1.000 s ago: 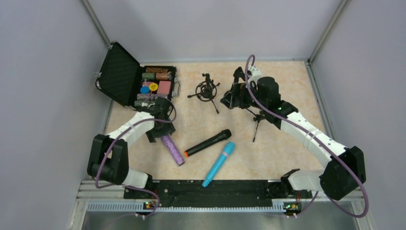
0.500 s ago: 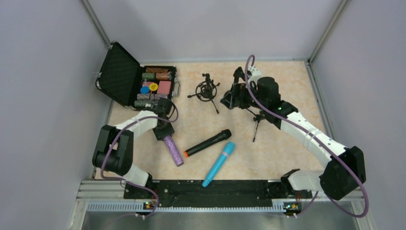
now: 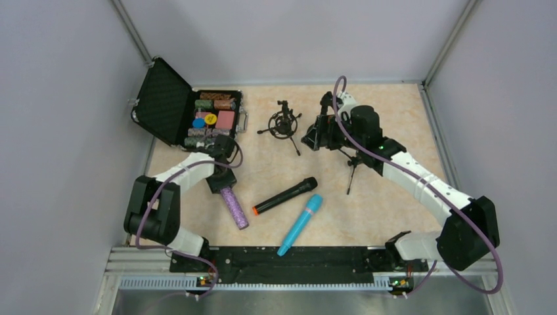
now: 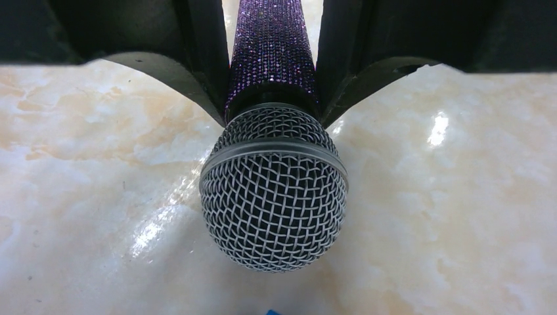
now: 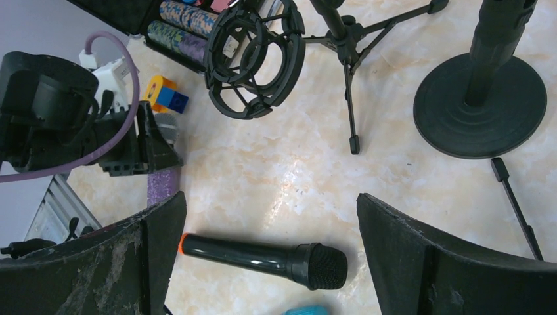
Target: Attach the microphones to the stand
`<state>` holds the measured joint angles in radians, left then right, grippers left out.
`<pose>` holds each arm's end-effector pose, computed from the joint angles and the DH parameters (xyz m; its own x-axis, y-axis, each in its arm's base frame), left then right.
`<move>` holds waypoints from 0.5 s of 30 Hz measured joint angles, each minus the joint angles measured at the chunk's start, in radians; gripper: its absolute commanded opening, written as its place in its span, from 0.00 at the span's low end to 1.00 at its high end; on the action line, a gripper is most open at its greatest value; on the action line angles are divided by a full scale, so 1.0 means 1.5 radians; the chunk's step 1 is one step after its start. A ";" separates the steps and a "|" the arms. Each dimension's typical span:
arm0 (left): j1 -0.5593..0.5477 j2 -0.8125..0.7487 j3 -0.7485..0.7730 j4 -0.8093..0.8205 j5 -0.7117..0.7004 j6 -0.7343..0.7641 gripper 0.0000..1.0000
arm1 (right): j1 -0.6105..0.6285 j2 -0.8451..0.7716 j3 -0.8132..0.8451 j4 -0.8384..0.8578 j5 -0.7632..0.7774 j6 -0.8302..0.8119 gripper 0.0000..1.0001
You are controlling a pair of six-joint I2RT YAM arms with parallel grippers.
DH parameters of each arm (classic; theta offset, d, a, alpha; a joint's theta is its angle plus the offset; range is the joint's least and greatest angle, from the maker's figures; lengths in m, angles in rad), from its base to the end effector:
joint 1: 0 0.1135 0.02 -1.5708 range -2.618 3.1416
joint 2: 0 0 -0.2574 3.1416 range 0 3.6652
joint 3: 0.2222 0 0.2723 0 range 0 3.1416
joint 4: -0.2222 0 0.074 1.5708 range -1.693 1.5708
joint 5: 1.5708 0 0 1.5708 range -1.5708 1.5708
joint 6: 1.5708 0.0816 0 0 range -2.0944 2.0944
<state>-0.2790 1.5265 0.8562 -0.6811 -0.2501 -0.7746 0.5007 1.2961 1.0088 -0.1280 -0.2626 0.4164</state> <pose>0.2818 -0.0597 0.1033 -0.8210 -0.4697 -0.3245 -0.5026 0.8643 0.0204 0.3071 0.1922 0.2819 -0.5955 0.1194 -0.7944 -0.4714 0.7488 0.4659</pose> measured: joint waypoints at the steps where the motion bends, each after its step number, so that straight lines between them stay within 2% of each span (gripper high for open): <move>1: 0.000 -0.009 0.000 -0.009 -0.004 0.002 0.00 | 0.000 0.001 0.000 0.000 -0.001 0.000 0.99; 8: 0.000 -0.125 0.028 -0.065 -0.024 0.025 0.00 | 0.000 0.002 0.001 0.001 -0.003 0.000 0.99; 15: 0.001 -0.228 0.100 -0.065 0.002 0.081 0.00 | 0.000 0.002 0.001 0.002 -0.013 0.009 0.99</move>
<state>-0.2771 1.1843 1.0058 -0.7792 -0.2470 -0.6533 0.5007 1.2987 1.0096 -0.1246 -0.2817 0.4301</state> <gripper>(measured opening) 0.496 0.988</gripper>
